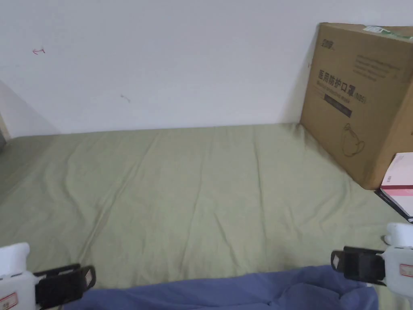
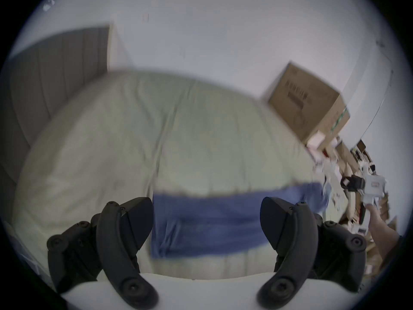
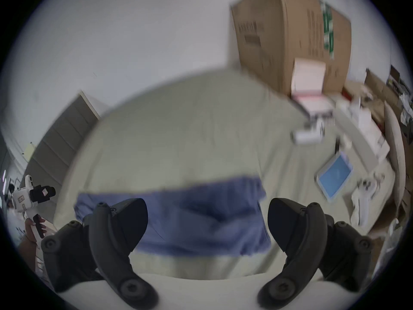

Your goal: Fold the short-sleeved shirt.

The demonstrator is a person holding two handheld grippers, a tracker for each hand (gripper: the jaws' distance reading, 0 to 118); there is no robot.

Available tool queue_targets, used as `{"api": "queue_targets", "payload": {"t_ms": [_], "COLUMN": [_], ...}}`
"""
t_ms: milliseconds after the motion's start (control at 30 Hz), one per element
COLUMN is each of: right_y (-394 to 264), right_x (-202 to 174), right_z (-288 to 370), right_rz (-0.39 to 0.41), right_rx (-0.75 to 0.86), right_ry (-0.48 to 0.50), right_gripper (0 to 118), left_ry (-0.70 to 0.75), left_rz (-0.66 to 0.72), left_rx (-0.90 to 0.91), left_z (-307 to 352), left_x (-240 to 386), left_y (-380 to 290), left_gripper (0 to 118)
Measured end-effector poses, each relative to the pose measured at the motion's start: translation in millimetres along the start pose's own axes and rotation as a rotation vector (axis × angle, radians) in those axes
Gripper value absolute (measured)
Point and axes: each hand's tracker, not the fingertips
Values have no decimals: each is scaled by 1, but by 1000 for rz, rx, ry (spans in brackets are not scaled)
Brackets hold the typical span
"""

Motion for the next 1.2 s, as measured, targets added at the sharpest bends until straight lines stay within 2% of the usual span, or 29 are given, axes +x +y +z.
{"api": "queue_targets", "payload": {"t_ms": [67, 133, 167, 200, 233, 267, 300, 367, 433, 500, 600, 733, 833, 867, 900, 933, 967, 1000, 1033, 1133, 1200], "right_y": [-1, -5, -8, -11, -14, -17, -20, -23, -24, -23, -20, -14, -14, -14, -14, -14, -14, -14, -14, -14, -15], "right_x": [-27, -50, -59, -60, -66, -72, -77, -77, -76, -71, -59, -50, -51, -51, -53, -55, -57, -61, -65, -76, -83], "right_z": [27, 41, 44, 40, 41, 41, 40, 36, 31, 29, 27, 23, 19, 17, 14, 12, 9, 6, 3, -7, -11], "right_rz": [39, 95, 117, 121, 112, 99, 95, 78, 65, 30, -47, -106, -105, -98, -92, -91, -90, -86, -79, -26, 3], "right_rx": [200, 303, 337, 366, 381, 384, 387, 388, 364, 347, 332, 285, 249, 231, 215, 203, 192, 179, 163, 113, 97], "right_ry": [50, 74, 107, 140, 153, 147, 132, 145, 146, 155, 164, 205, 210, 206, 201, 200, 200, 195, 191, 185, 171], "right_gripper": [109, 106, 94, 73, 39, 3, 3, 1, 0, 0, 0, 0, 0, 0, 0, 0, 0, 0, 0, 0, 0], "left_ry": [36, 95, 112, 101, 80, 50, 45, 66, -19, 25, 11, -145, -243, -266, -263, -227, -220, -224, -242, -318, -421], "left_rz": [-35, -54, -63, -55, -43, -23, -16, -24, -32, -65, -68, 97, 327, 387, 436, 448, 483, 501, 518, 615, 711], "left_rx": [181, 282, 328, 358, 377, 383, 379, 372, 303, 316, 321, 89, -111, -164, -209, -222, -259, -304, -346, -403, -439], "left_z": [17, 26, 25, 25, 26, 25, 23, 17, 10, 13, 22, 7, -15, -23, -30, -35, -42, -50, -59, -99, -128], "left_x": [28, 54, 61, 69, 75, 80, 86, 94, 95, 98, 83, 18, -46, -67, -87, -103, -117, -130, -139, -194, -214], "left_y": [9, 10, 9, 8, 5, 3, 1, -3, -1, 1, 13, 27, 17, 11, 2, -6, -16, -26, -35, -66, -86], "left_gripper": [103, 100, 93, 79, 56, 12, 0, 0, 0, 0, 0, 0, 0, 2, 13, 36, 80, 110, 118, 117, 118]}}
